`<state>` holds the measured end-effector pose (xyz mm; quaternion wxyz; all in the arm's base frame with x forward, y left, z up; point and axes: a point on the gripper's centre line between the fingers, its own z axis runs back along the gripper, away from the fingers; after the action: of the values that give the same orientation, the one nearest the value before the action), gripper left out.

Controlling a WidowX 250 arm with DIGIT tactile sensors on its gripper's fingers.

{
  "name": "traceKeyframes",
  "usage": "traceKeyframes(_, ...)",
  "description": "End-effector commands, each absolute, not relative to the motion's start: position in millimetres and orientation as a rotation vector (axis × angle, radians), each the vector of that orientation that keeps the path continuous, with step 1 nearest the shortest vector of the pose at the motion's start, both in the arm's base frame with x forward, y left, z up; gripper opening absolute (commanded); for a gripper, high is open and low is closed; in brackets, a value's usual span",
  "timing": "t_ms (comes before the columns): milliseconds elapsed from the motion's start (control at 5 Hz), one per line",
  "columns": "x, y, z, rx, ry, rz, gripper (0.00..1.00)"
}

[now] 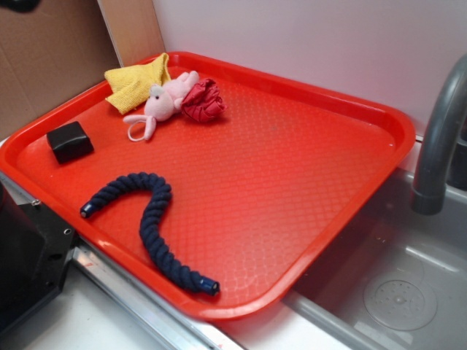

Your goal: Grab the black box.

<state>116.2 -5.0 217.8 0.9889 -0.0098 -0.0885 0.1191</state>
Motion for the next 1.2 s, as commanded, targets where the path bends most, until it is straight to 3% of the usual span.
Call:
traceKeyframes(0,123,29,201,-0.044,-0.257,0.469,1.00)
traceKeyframes(200,131,50,172,-0.012,-0.255,0.589,1.00)
traceKeyframes(600,133,77,141,0.100,-0.276,0.931,1.00)
traceKeyframes(800,138,88,125,0.161,-0.230,1.107,1.00)
traceKeyframes(1000,139,107,111,0.171,-0.200,1.180,1.00)
